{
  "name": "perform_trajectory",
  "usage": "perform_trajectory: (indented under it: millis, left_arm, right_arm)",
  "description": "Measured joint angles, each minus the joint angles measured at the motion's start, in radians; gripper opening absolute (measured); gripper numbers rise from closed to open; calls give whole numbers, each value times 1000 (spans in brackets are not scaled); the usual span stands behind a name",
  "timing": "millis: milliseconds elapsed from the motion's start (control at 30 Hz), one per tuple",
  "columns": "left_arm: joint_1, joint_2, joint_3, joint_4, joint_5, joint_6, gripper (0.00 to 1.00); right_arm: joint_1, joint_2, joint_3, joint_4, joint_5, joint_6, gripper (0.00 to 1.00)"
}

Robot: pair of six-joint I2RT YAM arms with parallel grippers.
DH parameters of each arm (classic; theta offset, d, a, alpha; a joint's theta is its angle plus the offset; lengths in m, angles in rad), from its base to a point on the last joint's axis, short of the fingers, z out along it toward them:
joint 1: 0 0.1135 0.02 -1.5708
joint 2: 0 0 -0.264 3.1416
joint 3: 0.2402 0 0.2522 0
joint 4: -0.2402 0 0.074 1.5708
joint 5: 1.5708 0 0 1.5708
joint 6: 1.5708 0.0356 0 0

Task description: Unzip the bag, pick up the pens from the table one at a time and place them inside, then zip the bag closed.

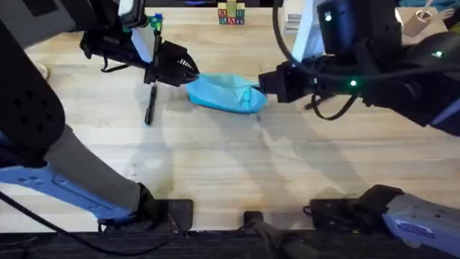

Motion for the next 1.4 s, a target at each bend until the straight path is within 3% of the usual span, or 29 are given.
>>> perform_trajectory:
  millis: [333, 600, 700, 767, 800, 833, 1100, 1400]
  left_arm:
    - [0, 0, 0, -3, 36, 18, 41]
    - [0, 0, 0, -3, 3, 22, 41]
    - [0, 0, 0, -2, -11, 23, 41]
    - [0, 0, 0, -2, -14, 23, 41]
    - [0, 0, 0, -2, -14, 23, 41]
    - [0, 0, 0, -3, -14, 23, 41]
    - [0, 0, 0, -3, -14, 23, 42]
    - [0, 0, 0, -3, -17, 23, 41]
  right_arm:
    - [11, 0, 0, -121, 86, 297, 32]
    - [140, 0, 0, -168, 201, 371, 55]
    - [207, 2, 0, -167, 245, 413, 208]
    - [223, 15, 0, -167, 255, 428, 408]
    - [231, 28, 0, -167, 259, 436, 550]
    - [261, 109, 0, -159, 265, 463, 992]
    - [331, 125, 0, -141, 394, 622, 997]
    - [363, 125, 0, -141, 511, 676, 998]
